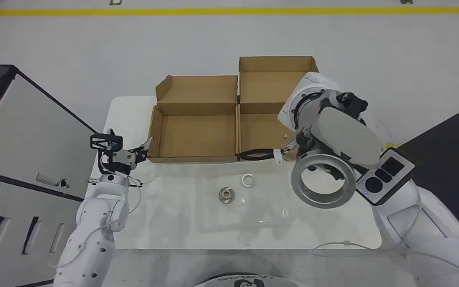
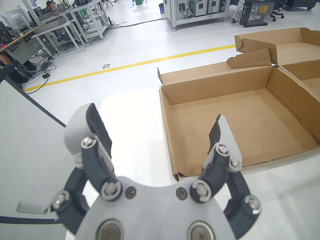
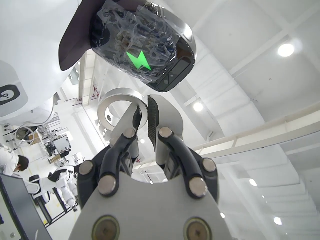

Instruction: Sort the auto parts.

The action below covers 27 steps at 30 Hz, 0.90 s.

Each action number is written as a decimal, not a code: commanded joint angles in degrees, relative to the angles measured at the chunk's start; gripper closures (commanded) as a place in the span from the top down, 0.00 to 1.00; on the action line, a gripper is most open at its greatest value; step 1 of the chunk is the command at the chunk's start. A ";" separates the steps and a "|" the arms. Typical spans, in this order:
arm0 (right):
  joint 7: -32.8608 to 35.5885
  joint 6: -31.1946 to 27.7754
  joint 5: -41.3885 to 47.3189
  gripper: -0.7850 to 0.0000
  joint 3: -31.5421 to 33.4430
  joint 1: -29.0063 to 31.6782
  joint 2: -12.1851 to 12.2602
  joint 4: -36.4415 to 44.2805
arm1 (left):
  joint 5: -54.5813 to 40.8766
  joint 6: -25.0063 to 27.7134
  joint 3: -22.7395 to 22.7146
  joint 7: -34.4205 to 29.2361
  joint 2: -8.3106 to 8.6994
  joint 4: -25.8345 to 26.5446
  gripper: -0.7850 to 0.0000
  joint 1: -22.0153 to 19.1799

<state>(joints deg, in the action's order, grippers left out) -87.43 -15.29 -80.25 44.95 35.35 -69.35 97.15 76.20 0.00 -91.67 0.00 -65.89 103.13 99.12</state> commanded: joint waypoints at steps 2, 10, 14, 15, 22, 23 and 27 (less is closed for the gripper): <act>-0.57 0.66 2.11 0.00 -0.03 0.34 -0.72 0.06 | 0.00 0.00 0.00 0.00 0.00 0.00 1.00 0.00; 1.45 -0.09 -1.96 0.00 1.15 0.04 -1.56 -1.42 | 0.00 0.00 0.00 0.00 0.00 0.00 1.00 0.00; 4.07 -0.90 -5.12 0.00 2.36 0.42 -1.51 -1.83 | 0.00 0.00 0.00 0.00 0.00 0.00 1.00 0.00; 4.58 -1.14 -5.71 0.00 2.69 0.58 -1.48 -1.77 | 0.00 0.00 0.00 0.00 0.00 0.00 1.00 0.00; 5.42 -1.96 -6.46 0.00 4.32 2.19 -1.62 -0.66 | 0.00 0.00 0.00 0.00 0.00 0.00 1.00 0.00; 5.07 -1.76 -5.72 0.00 4.43 2.51 -1.74 -0.45 | 0.00 0.00 0.00 0.00 0.00 0.00 1.00 0.00; 3.28 -0.84 -3.71 0.00 4.62 3.11 -2.32 0.14 | 0.00 0.00 0.00 0.00 0.00 0.00 1.00 0.00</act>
<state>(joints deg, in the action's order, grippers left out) -83.95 -16.35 -84.23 49.57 38.41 -71.53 97.28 76.20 0.00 -91.67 0.00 -65.89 103.13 99.12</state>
